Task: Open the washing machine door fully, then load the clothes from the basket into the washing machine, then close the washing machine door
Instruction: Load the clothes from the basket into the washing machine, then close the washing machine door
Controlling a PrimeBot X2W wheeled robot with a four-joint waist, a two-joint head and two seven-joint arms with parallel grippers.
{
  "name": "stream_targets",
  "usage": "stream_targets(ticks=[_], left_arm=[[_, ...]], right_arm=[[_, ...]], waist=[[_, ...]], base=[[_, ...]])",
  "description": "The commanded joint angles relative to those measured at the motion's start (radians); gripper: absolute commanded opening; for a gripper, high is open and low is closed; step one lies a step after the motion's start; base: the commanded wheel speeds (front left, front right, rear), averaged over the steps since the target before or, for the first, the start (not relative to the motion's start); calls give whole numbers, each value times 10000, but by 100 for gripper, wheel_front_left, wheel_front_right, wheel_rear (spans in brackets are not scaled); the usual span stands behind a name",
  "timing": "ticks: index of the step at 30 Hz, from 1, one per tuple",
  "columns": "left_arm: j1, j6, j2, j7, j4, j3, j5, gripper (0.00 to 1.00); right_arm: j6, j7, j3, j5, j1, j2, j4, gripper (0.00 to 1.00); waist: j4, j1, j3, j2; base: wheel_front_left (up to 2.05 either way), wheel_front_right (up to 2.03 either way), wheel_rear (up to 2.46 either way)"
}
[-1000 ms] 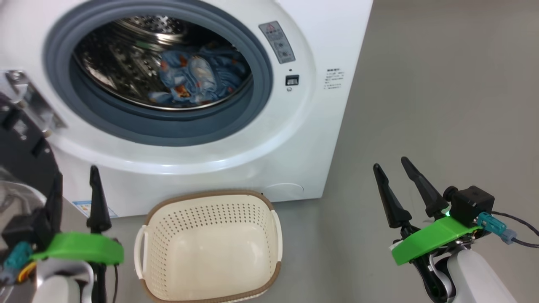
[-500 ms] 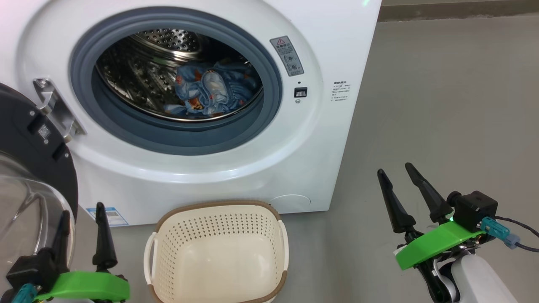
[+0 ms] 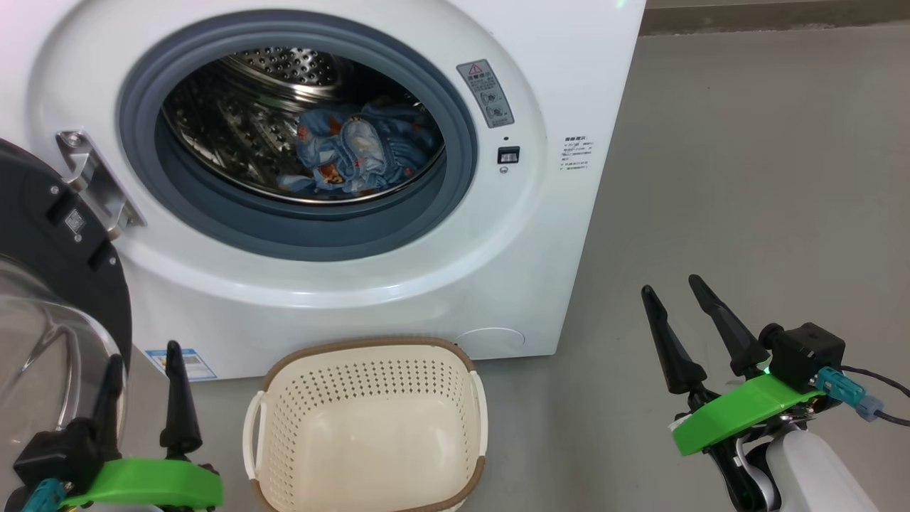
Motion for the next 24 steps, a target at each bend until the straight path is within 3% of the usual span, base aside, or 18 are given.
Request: stream_targets(ticks=[1, 24], left_arm=[[-125, -50, 232, -34, -256, 263, -87, 100], [-148, -141, 374, -34, -270, 212, -436, 100]], right_arm=[[16, -48, 163, 24, 38, -58, -282, 100], [16, -48, 116, 0, 0, -20, -267, 100]], waist=[[-4, 0, 7, -1], [-81, 0, 66, -1]], base=[[0, 0, 0], [0, 0, 0]])
